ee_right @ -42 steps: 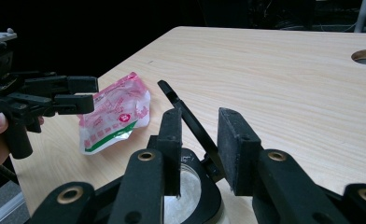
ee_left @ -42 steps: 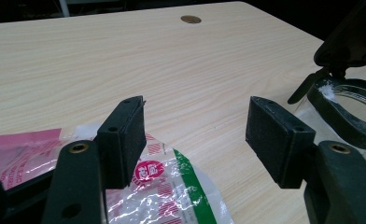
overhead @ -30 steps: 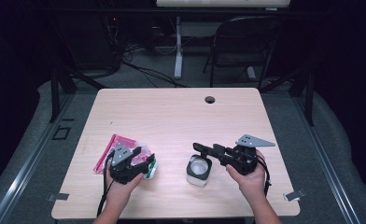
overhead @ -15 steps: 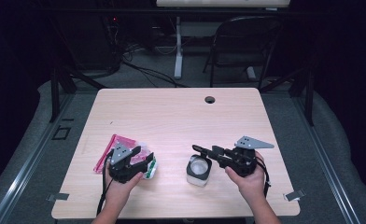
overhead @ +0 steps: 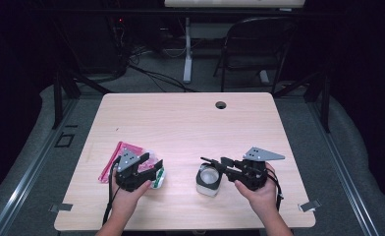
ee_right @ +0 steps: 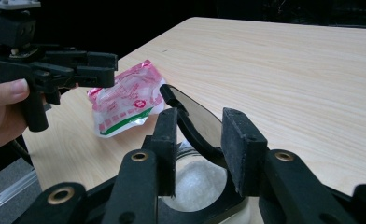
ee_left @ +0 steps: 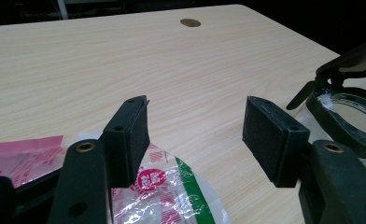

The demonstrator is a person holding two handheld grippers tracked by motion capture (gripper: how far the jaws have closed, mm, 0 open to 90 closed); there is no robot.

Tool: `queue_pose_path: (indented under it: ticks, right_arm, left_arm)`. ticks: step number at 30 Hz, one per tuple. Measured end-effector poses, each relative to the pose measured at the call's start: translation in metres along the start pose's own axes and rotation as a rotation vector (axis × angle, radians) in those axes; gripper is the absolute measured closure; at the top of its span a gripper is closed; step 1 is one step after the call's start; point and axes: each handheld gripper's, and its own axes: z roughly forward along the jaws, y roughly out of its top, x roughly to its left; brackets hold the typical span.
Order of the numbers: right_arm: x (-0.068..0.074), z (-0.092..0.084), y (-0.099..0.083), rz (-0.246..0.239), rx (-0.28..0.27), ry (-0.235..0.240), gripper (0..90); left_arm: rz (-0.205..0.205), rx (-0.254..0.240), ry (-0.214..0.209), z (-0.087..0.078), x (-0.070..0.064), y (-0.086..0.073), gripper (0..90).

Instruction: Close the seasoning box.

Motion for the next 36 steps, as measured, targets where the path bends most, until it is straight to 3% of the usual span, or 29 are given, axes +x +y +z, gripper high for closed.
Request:
queue_pose_path:
  ticks: [7, 36]
  right_arm:
    - [0.006, 0.003, -0.003, -0.039, 0.018, 0.002, 65.8]
    - [0.016, 0.004, -0.009, -0.096, 0.042, -0.011, 64.8]
  left_arm:
    - [-0.001, 0.005, 0.000, 0.001, 0.000, 0.000, 40.3]
    - [0.004, 0.007, -0.003, 0.002, -0.002, -0.001, 40.3]
